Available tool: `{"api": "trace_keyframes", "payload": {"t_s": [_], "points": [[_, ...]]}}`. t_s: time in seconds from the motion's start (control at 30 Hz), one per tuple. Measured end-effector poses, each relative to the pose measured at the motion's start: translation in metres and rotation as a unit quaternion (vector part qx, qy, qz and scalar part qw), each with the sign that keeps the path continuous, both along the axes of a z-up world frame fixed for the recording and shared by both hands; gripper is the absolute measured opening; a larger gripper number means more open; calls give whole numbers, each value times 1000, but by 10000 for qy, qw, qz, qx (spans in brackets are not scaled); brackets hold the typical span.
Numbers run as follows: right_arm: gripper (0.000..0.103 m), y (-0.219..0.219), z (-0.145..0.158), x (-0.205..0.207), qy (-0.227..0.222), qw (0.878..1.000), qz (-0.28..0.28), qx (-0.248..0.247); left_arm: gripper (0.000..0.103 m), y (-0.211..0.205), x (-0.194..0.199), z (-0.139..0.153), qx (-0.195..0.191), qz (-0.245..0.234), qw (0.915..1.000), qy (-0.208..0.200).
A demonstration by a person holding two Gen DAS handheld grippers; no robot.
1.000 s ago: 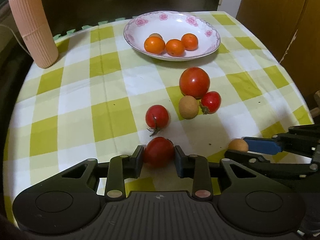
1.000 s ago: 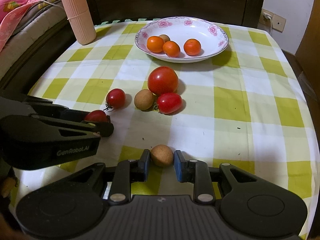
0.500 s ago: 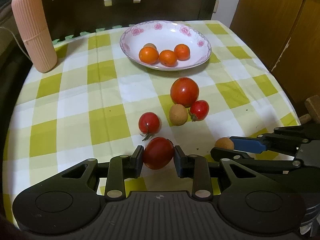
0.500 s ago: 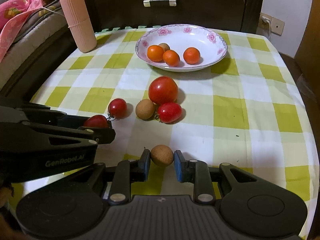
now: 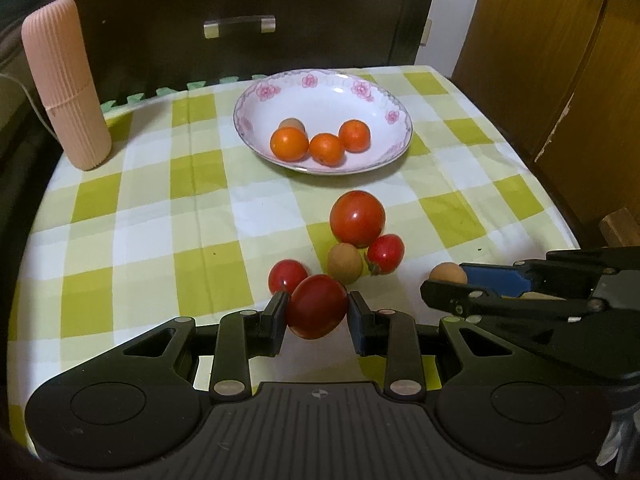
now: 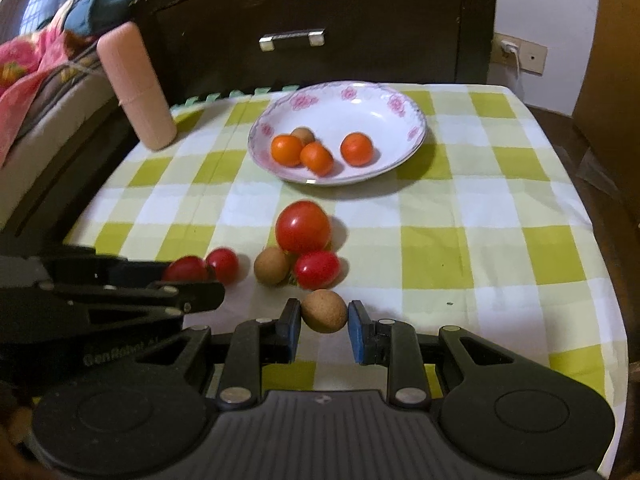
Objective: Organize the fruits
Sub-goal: 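Carry the longan and the tomato over the white flowered plate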
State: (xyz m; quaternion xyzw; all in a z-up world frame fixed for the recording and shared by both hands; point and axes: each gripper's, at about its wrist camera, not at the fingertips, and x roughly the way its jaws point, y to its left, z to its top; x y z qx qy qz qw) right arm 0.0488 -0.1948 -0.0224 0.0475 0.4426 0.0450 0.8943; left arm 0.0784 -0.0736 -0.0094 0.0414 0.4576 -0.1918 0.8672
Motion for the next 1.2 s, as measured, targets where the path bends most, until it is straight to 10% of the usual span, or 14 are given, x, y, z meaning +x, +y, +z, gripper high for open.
{"api": "trace_keyframes", "payload": {"t_s": [1.2], "points": [[25, -38, 11, 134, -339, 9989, -250, 185, 38, -29, 116, 9, -166, 134, 9992, -332]]}}
